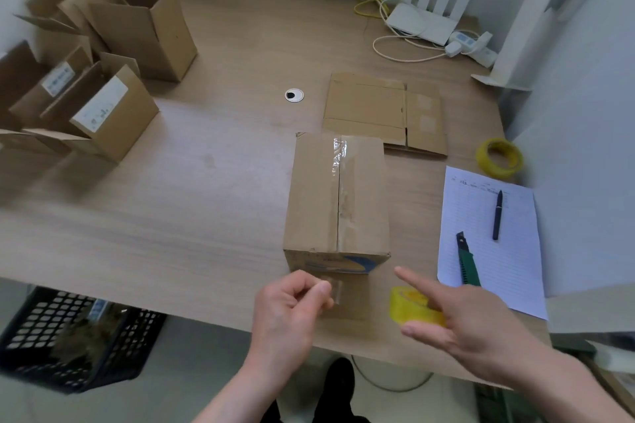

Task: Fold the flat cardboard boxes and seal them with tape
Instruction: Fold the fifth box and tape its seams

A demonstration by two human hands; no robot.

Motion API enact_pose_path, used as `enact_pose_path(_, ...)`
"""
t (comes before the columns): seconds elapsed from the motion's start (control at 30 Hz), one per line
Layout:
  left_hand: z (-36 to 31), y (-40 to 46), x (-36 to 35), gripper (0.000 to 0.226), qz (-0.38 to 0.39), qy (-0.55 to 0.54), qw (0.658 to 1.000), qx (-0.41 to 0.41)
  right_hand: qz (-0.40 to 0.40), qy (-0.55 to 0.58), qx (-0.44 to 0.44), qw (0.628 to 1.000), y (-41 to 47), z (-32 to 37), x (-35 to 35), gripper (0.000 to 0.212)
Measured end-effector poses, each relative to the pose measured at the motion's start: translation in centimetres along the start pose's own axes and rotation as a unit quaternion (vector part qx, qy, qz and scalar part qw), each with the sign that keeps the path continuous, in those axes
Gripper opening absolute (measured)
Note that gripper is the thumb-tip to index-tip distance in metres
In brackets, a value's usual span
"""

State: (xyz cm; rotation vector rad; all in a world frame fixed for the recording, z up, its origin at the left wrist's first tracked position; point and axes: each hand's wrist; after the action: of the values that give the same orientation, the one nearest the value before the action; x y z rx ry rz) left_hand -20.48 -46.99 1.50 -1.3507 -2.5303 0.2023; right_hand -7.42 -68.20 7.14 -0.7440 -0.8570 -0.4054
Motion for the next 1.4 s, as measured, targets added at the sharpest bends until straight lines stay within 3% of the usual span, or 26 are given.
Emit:
enact_pose_path(0.13,0.7,1.6,1.1,0.022,-0.081,0.0,0.997,-0.007,0.03,0.197,0.015,0.98,0.5,-1.7,1.5,0.059)
enact_pose_path(0.17,0.8,1.9,1.1,0.022,-0.087,0.007,0.996,-0.022,0.022,0.178,0.018,0.984,0.8,-1.9,1.5,0.058)
enact_pose_path(0.23,1.0,2.3,0.9,0.023,-0.106,0.037,0.992,-0.06,-0.043,0.0,-0.003,0.999,2.2,-1.8,1.2,0.056)
enact_pose_path(0.3,1.6,2.7,0.8,0.023,-0.138,0.058,0.985,-0.082,-0.136,-0.117,-0.023,0.984,3.5,-1.0,0.6,0.055)
enact_pose_path(0.57,3.2,3.8,1.0,0.014,-0.183,0.084,0.972,-0.119,-0.165,-0.116,-0.029,0.979,5.7,-1.3,-1.5,0.053)
enact_pose_path(1.1,3.0,5.4,1.7,0.028,-0.193,0.027,0.979,-0.061,-0.187,-0.148,-0.052,0.97,7.1,0.3,-2.8,0.048)
enact_pose_path(1.4,2.7,5.9,1.8,0.018,-0.194,0.013,0.98,-0.032,-0.202,-0.158,-0.101,0.961,7.5,2.3,-2.7,0.04)
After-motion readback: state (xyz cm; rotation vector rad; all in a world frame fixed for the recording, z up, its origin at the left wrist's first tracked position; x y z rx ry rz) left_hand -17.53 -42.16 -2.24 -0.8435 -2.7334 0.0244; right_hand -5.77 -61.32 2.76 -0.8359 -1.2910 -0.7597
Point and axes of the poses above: each hand's wrist, its own y-axis towards the middle knuckle, its own x-axis out of the back of the hand, z = x × y, and after that the axes turned 2 degrees about x, right-handed
